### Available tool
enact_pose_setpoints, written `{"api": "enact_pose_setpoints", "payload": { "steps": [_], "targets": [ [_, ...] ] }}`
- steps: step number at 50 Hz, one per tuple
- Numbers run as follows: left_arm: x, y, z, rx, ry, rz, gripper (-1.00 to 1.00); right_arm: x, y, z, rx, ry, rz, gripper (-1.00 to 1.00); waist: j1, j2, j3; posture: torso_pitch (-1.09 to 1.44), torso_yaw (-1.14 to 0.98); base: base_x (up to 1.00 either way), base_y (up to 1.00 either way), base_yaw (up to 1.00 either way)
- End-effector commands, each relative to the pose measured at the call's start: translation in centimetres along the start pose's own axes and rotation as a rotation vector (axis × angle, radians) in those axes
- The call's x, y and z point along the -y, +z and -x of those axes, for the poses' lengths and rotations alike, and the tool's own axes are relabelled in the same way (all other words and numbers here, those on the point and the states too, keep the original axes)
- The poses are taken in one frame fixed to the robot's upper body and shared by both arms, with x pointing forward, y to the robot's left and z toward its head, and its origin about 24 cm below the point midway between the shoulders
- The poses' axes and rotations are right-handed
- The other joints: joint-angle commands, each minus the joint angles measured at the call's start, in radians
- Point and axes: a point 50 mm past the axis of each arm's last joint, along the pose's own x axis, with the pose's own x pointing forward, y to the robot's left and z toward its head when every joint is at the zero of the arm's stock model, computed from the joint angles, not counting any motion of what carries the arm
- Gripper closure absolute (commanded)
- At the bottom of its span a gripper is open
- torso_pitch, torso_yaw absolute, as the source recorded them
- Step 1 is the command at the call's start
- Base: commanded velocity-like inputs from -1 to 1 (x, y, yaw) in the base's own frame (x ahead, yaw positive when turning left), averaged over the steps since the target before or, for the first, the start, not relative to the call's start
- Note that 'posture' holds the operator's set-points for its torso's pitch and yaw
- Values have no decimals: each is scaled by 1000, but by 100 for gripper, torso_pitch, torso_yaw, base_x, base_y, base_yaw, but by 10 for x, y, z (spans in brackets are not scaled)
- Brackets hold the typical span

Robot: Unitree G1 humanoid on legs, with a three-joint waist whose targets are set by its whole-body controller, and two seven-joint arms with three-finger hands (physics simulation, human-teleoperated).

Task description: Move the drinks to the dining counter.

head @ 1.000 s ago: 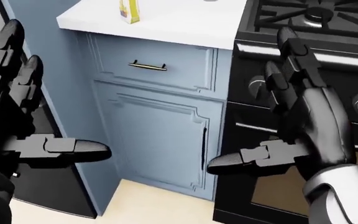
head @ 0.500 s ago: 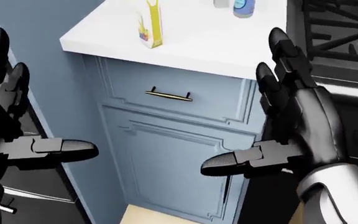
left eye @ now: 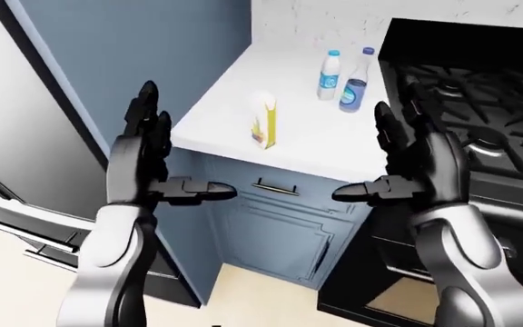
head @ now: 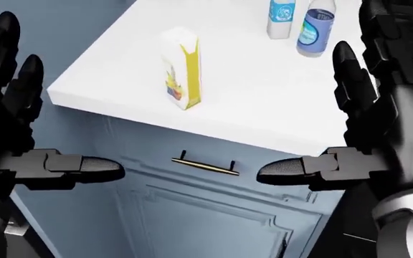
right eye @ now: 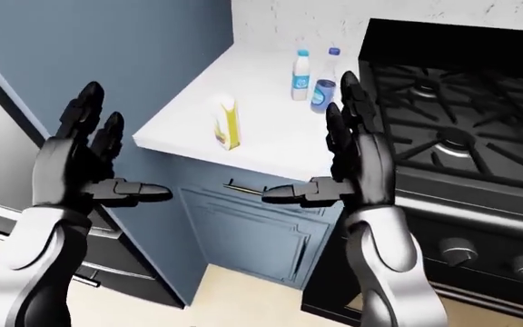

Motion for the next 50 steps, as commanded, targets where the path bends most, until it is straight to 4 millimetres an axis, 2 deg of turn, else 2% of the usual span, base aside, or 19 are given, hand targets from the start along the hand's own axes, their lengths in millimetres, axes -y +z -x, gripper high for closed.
{"api": "enact_pose_setpoints", "payload": {
  "steps": [1,4,6,8,10,16,18,20,21,23,28,30,33,36,37,39,46,48,50],
  "targets": [
    [0,10,1,69,-2,-8,-100,-2,10,0,69,10,0,-100,0,-6,-8,0,0,0,0,0],
    [0,12,3,70,-2,-10,-100,-3,11,1,78,8,2,-100,-2,67,-37,0,0,0,0,0],
    [-1,11,3,70,-1,-11,-100,-3,11,1,79,8,3,-100,-3,61,-51,0,0,0,-6,0],
    [0,10,3,69,-1,-11,-100,-3,12,1,81,11,3,-100,8,89,-53,0,0,0,-21,0],
    [0,10,3,70,-2,-10,-100,-3,12,1,81,11,4,-100,17,92,-64,0,0,0,-23,0],
    [1,7,2,66,-6,-6,-100,-3,12,2,87,9,8,-100,19,57,-56,0,0,0,-23,0],
    [0,6,2,65,-4,-6,-100,-4,12,2,90,10,9,-100,19,28,-54,0,0,0,-21,0],
    [0,6,3,67,-2,-9,-100,-4,11,1,89,14,11,-100,16,-35,-67,0,0,0,-21,0],
    [0,7,3,67,-2,-9,-100,-4,12,1,89,15,13,-100,18,-39,-75,0,0,0,-22,0],
    [0,8,3,70,-1,-9,-100,-4,12,1,91,15,14,-100,12,-7,-31,0,0,0,-12,0],
    [-1,10,3,75,4,-2,-100,-5,13,0,82,17,21,-100,5,17,-60,0,0,2,0,0],
    [-1,12,3,78,4,-2,-100,-4,13,0,81,16,24,-100,4,34,-37,0,0,27,-3,0],
    [-3,13,3,79,5,-5,-100,-6,13,1,80,21,24,-100,0,73,-14,0,0,35,-7,0],
    [-3,12,3,78,6,-5,-100,-6,13,2,81,19,23,-100,-1,133,-28,0,0,36,-7,0],
    [-3,12,3,78,5,-5,-100,-6,13,2,81,18,21,-100,11,102,-21,0,0,36,-7,0],
    [-3,12,3,77,4,-6,-100,-5,13,2,80,16,22,-100,8,112,-18,0,0,36,-7,0],
    [-2,12,3,78,2,-7,-100,-4,11,2,82,12,21,-100,25,56,-28,0,0,36,-11,0],
    [-3,11,3,77,2,-7,-100,-4,11,2,82,12,20,-100,30,28,-37,0,0,36,-19,0],
    [-4,11,3,78,7,-6,-100,-3,10,2,80,9,14,-100,28,-32,-56,0,0,31,-21,0]
  ]
}}
